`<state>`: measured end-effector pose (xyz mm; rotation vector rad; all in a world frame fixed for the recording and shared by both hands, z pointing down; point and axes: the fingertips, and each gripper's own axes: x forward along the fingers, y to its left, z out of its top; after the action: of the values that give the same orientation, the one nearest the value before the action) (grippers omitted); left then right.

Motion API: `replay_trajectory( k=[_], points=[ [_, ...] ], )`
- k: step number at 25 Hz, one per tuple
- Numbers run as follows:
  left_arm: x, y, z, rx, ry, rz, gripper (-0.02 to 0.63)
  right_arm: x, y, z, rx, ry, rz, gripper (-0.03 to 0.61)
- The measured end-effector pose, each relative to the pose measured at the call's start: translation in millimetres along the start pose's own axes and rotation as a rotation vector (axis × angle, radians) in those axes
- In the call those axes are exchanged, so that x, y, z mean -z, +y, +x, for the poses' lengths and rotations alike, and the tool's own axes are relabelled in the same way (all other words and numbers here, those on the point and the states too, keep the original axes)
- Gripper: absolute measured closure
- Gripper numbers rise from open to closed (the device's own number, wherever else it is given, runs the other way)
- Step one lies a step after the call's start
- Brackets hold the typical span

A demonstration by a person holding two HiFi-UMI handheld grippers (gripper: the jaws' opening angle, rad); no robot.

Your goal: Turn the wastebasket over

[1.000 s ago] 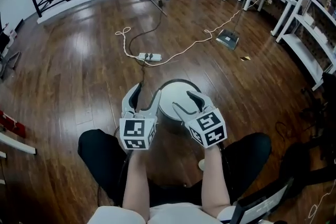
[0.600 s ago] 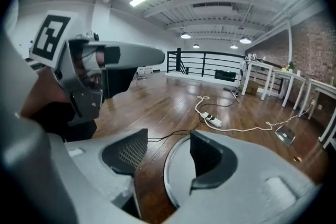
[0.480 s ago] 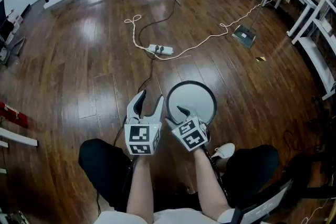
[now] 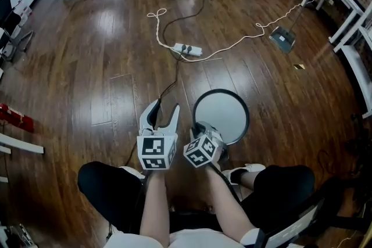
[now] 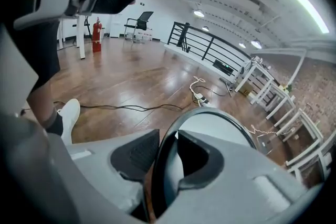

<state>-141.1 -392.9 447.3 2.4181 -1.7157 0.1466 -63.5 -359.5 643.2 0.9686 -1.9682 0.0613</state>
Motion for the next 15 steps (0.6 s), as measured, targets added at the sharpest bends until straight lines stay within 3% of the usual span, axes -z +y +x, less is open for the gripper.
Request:
replay_trajectory(
  k=[10, 15],
  points=[
    [7.2, 9.7, -1.0, -0.016, 0.016, -0.011, 0.368, -23.4, -4.6, -25.2, -0.135, -0.159, 0.147, 0.515],
    [5.7, 10.4, -3.1, -0.018, 0.015, -0.009, 0.368, -49.5, -39.7, -54.4, -0.182, -0.351, 0.374, 0.520]
  ],
)
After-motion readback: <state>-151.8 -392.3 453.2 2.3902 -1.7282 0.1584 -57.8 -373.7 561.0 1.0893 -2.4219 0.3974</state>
